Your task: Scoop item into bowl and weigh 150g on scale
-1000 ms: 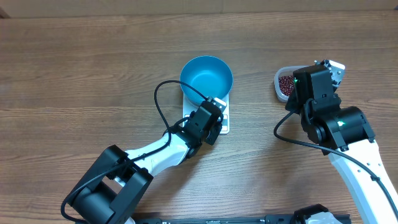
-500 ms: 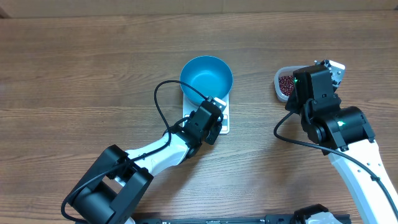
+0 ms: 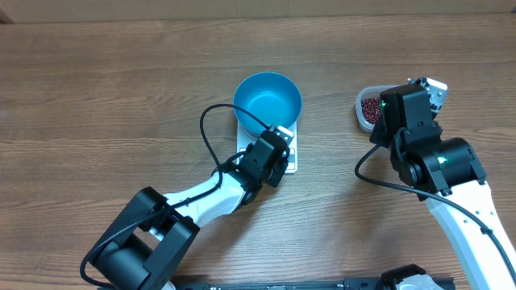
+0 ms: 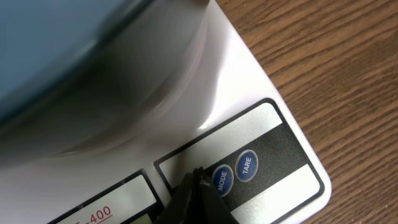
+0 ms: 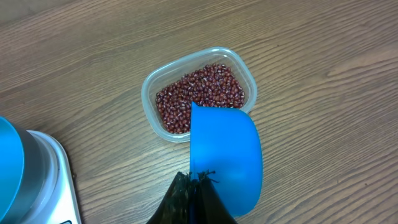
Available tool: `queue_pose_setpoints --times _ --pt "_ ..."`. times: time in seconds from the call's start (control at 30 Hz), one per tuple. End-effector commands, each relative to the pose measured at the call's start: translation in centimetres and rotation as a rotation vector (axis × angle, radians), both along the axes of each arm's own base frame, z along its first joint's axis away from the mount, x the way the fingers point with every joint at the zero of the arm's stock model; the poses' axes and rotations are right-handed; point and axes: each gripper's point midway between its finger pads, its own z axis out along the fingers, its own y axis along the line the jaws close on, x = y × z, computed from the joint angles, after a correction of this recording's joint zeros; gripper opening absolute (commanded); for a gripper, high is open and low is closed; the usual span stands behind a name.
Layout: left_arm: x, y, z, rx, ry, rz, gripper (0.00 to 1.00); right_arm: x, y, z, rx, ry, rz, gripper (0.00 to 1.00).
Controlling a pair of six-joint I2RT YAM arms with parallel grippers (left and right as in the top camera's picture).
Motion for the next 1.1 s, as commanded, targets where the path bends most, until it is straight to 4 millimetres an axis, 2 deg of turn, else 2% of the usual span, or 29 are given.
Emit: queue_pose_setpoints --times 0.0,1.07 --pt "0.57 0.2 -0.27 0.017 -0.008 0.009 0.04 0.4 -0.22 0.94 0.005 -0.028 -0.014 0.04" --pt "0.25 1.03 -1.26 0.075 0.007 0.006 0.04 0.34 -0.24 0.9 0.004 -0.025 -0.014 0.04"
